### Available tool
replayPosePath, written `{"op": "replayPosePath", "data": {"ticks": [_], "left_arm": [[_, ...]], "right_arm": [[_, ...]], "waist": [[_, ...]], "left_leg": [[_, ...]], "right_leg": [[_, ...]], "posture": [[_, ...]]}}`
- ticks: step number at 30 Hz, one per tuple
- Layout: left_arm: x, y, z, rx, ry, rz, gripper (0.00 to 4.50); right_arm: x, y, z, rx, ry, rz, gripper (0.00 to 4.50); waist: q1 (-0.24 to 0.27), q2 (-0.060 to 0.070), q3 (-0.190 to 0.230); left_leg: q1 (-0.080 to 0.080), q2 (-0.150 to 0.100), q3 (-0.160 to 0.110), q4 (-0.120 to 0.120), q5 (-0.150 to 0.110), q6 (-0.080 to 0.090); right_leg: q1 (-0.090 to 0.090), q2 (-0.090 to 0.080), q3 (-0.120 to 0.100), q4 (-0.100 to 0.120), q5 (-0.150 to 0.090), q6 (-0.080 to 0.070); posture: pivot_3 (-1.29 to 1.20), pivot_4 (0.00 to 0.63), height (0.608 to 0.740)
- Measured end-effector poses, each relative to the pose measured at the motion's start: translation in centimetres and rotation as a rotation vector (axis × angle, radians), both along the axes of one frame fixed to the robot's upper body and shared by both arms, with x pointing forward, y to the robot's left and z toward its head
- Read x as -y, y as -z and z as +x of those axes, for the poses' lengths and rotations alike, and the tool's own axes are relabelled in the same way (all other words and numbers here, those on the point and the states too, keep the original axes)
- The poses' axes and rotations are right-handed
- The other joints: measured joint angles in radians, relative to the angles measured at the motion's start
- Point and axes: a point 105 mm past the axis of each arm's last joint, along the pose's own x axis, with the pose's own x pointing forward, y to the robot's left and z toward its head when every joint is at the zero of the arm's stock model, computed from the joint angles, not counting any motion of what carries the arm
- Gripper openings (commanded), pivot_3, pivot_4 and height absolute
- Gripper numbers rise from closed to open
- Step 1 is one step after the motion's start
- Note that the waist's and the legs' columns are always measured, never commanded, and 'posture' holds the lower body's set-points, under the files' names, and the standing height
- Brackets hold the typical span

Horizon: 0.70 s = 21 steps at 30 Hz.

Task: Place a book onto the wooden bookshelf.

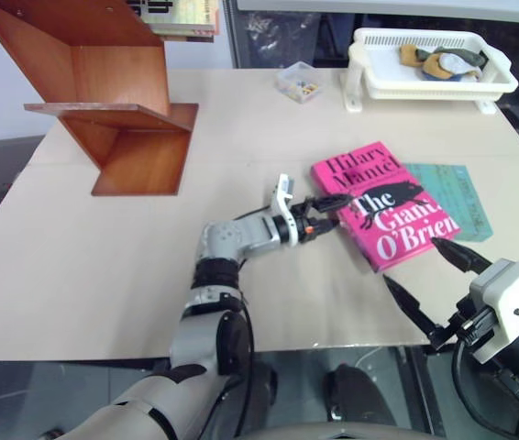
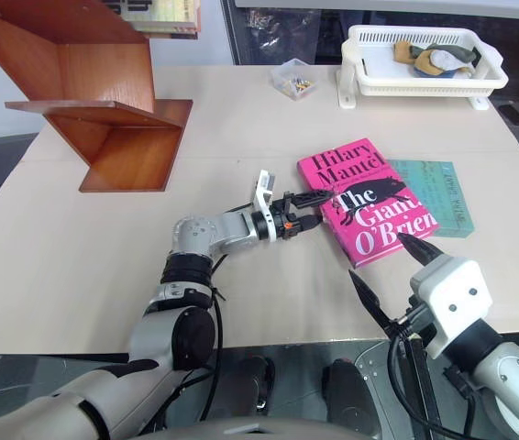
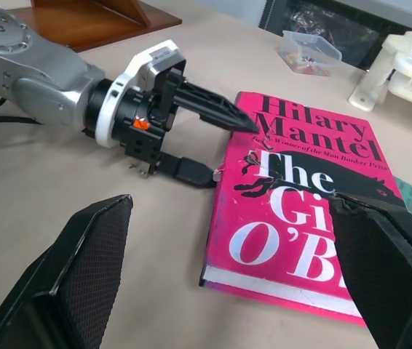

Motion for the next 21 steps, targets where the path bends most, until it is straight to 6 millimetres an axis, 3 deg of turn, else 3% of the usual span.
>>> {"op": "replayPosePath", "data": {"ticks": [2,7,9,14,21], "left_arm": [[0.2,0.2,0.1,-0.01,-0.003,0.002,3.16],[0.9,-0.1,0.7,-0.018,-0.002,-0.033,0.7],[1.1,-0.1,0.8,-0.018,-0.001,-0.038,0.19],[1.1,-0.1,1.0,-0.017,0.006,-0.044,0.19],[1.2,0.2,0.8,-0.026,0.017,-0.038,3.4]], "right_arm": [[0.0,-0.1,0.0,0.006,0.005,0.002,4.5],[0.1,-0.2,0.1,0.008,0.014,0.001,4.5],[0.1,-0.1,0.1,0.004,0.017,0.001,4.5],[0.3,0.0,0.0,-0.002,0.032,0.005,4.5],[0.3,-0.1,0.1,0.005,0.038,0.009,4.5]], "waist": [[0.001,0.0,0.0],[0.005,0.0,0.0],[0.007,0.0,0.0],[0.013,0.0,0.0],[0.013,0.0,0.0]], "left_leg": [[0.0,0.0,0.0,0.0,0.0,0.0],[0.0,0.0,0.0,0.001,0.0,0.0],[0.0,-0.001,0.0,0.001,0.0,0.0],[0.0,-0.001,0.0,0.001,0.0,0.0],[0.0,-0.001,0.0,0.002,0.0,0.0]], "right_leg": [[0.0,0.0,0.0,0.0,0.0,0.0],[0.0,0.0,0.0,0.0,0.0,0.0],[0.0,0.0,0.0,0.0,0.0,0.001],[0.0,0.0,0.0,0.001,0.0,0.001],[0.0,0.0,0.0,0.001,0.001,0.001]], "posture": [[0.0,0.15,0.74],[0.0,0.15,0.74],[0.0,0.15,0.74],[0.0,0.15,0.74],[0.0,0.15,0.74]]}}
